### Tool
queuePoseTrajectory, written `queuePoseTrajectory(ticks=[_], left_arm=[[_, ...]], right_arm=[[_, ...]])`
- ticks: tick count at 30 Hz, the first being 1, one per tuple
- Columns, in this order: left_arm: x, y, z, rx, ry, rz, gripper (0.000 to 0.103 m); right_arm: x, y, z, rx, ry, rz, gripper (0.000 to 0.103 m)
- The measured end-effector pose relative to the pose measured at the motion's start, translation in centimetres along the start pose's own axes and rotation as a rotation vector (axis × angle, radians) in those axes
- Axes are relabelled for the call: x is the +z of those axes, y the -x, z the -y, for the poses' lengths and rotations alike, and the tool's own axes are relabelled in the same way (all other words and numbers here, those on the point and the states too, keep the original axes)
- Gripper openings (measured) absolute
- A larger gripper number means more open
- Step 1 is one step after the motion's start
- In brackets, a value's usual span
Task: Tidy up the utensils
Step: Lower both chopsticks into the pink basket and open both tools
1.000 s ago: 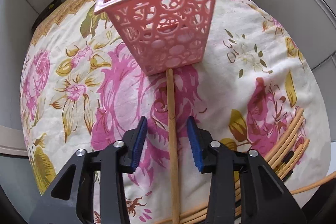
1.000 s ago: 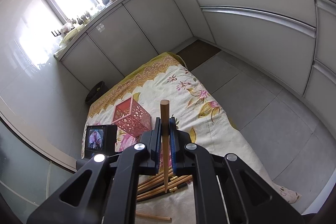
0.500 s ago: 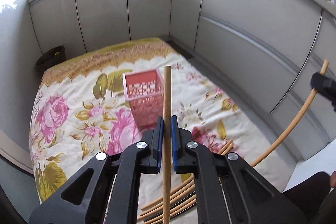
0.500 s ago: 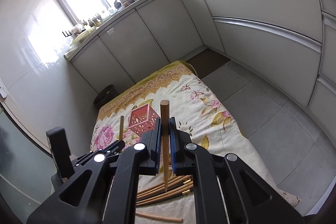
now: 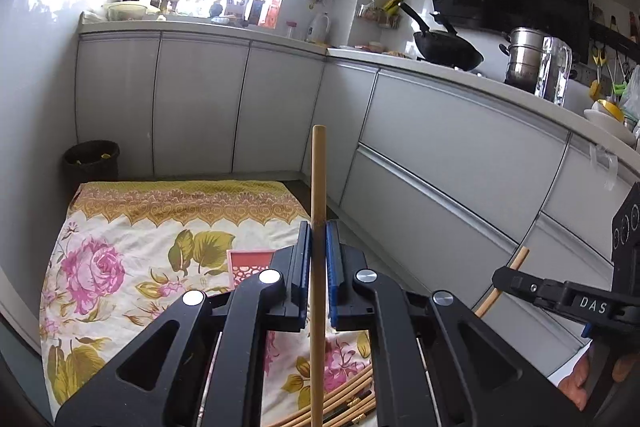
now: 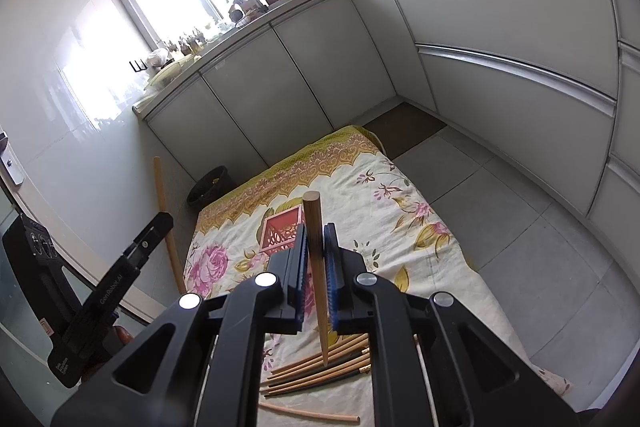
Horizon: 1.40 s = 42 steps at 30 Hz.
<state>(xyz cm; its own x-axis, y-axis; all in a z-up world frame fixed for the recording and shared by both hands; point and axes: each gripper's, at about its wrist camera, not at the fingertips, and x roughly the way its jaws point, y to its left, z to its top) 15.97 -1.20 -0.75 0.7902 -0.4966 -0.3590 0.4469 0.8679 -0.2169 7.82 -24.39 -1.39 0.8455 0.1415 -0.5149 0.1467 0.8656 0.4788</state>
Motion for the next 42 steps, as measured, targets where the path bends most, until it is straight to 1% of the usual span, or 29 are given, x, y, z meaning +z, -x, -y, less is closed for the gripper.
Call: queuePoseTrajectory(ticks=[2, 5, 7, 10, 13, 17, 20, 22, 25, 28, 29, 30, 31, 33, 35, 37, 38, 39, 40, 41, 42], left_arm=[[0.7, 0.6, -0.1, 0.000, 0.014, 0.029, 0.006], [1.7, 0.9, -0.2, 0.019, 0.026, 0.084, 0.006], [2.6, 0.5, -0.5, 0.051, 0.033, 0.130, 0.006], [4.2, -0.9, -0.9, 0.095, 0.046, 0.195, 0.006], [5.7, -2.4, -0.7, 0.143, 0.020, 0.286, 0.006], [7.0, -5.6, -0.9, 0.186, -0.010, 0.360, 0.006], [7.0, -8.1, -1.6, 0.194, -0.014, 0.379, 0.006], [6.4, -9.5, -2.3, 0.196, -0.006, 0.382, 0.006], [5.0, -11.6, -3.2, 0.209, -0.001, 0.378, 0.006], [3.0, -13.6, -4.0, 0.225, 0.009, 0.352, 0.008], [2.6, -14.0, -4.2, 0.220, 0.016, 0.338, 0.010], [2.0, -14.0, -4.5, 0.206, 0.032, 0.320, 0.019], [1.8, -13.7, -4.6, 0.207, 0.044, 0.322, 0.028], [2.1, -12.4, -4.5, 0.212, 0.040, 0.342, 0.030], [3.0, -10.0, -4.3, 0.202, 0.037, 0.374, 0.033], [4.1, -7.4, -3.7, 0.216, 0.014, 0.411, 0.041], [4.5, -6.0, -3.5, 0.220, 0.004, 0.425, 0.042], [4.8, -4.4, -3.5, 0.216, 0.007, 0.441, 0.045], [5.0, -3.1, -3.5, 0.227, 0.013, 0.448, 0.054], [5.2, -1.9, -3.6, 0.252, 0.018, 0.443, 0.058], [5.2, -0.7, -3.9, 0.262, 0.026, 0.430, 0.060]], right_arm=[[-0.1, 0.2, -0.2, 0.000, 0.008, 0.007, 0.009], [0.0, 0.2, -0.3, 0.003, 0.013, 0.009, 0.009], [0.1, 0.1, -0.4, 0.004, 0.017, 0.009, 0.009], [0.3, 0.3, -0.5, 0.008, 0.027, 0.021, 0.009], [1.1, 0.3, -0.7, 0.003, 0.045, 0.052, 0.010], [2.9, -1.0, -0.7, 0.011, 0.053, 0.074, 0.011], [4.3, -2.4, -0.8, 0.021, 0.069, 0.090, 0.011], [5.1, -3.3, -1.0, 0.031, 0.077, 0.102, 0.010], [5.7, -4.7, -1.3, 0.043, 0.095, 0.118, 0.009], [5.9, -6.2, -1.3, 0.046, 0.096, 0.104, 0.009], [5.9, -6.4, -1.2, 0.043, 0.093, 0.099, 0.009], [5.8, -6.7, -1.1, 0.040, 0.090, 0.094, 0.009], [5.8, -6.8, -0.9, 0.036, 0.087, 0.089, 0.009], [6.0, -6.9, -0.7, 0.031, 0.076, 0.090, 0.009], [6.6, -6.4, -0.8, 0.042, 0.060, 0.103, 0.009], [7.1, -5.5, -1.2, 0.062, 0.048, 0.132, 0.008], [7.6, -5.1, -1.6, 0.069, 0.048, 0.146, 0.008], [8.0, -4.8, -2.0, 0.074, 0.053, 0.158, 0.008], [8.4, -4.5, -2.5, 0.082, 0.057, 0.172, 0.008], [8.8, -4.3, -2.9, 0.089, 0.062, 0.186, 0.008], [9.2, -4.2, -3.5, 0.092, 0.069, 0.199, 0.008]])
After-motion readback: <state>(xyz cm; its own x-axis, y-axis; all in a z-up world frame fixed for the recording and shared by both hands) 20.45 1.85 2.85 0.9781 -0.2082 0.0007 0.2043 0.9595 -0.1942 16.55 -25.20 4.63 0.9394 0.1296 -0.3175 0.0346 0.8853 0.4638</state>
